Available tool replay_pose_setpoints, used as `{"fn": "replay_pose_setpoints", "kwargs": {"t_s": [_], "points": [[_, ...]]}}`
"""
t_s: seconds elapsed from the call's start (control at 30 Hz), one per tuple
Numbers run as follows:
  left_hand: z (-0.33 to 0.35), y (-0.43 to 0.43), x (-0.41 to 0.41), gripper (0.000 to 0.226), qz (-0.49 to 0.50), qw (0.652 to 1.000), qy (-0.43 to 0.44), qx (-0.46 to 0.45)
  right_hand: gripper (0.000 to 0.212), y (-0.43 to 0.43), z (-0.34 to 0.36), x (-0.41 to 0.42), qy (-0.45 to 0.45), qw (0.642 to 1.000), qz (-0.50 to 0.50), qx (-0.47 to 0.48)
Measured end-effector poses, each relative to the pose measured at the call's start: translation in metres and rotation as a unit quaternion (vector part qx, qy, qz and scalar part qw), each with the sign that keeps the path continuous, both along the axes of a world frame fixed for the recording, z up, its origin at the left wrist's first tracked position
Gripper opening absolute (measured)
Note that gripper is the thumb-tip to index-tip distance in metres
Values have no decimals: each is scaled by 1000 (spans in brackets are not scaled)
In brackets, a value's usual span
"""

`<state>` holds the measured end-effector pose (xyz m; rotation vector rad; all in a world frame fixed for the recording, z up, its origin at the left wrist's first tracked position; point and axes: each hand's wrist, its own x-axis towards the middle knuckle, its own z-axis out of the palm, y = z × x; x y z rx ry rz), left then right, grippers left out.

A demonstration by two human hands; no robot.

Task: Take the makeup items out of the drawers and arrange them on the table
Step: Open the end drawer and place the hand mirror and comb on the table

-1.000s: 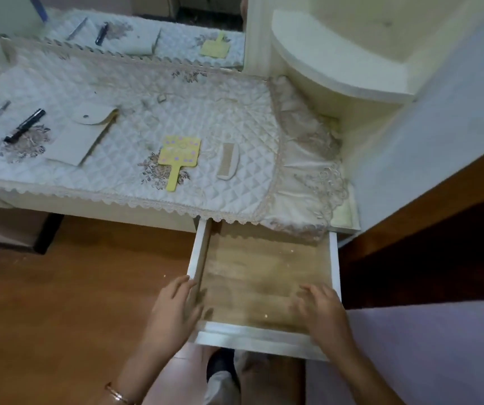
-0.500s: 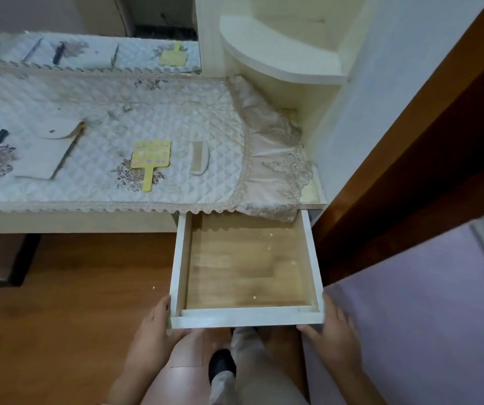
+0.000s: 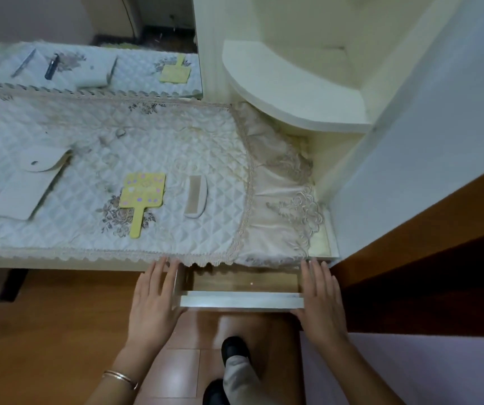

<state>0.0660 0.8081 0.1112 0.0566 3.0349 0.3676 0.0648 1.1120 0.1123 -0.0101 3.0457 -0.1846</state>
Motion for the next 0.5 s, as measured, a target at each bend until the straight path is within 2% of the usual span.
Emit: {"fn": "replay_pose_setpoints", "kwargs": {"t_s": [0.13,0.23,0.37,0.5], "points": [[-2,3,-38,100,-7,999,36,0,125,2,-2,-42,11,1000,10,22],[-3,8,-59,86,23,999,29,1,109,2,-5,-64,28,999,3,21],[2,25,-74,55,129,991,22,27,89,0,-7,-83,46,998,-30,6],[-1,27,-74,59,123,991,54,7,90,2,-8,-81,55,998,-21,-4]]}}
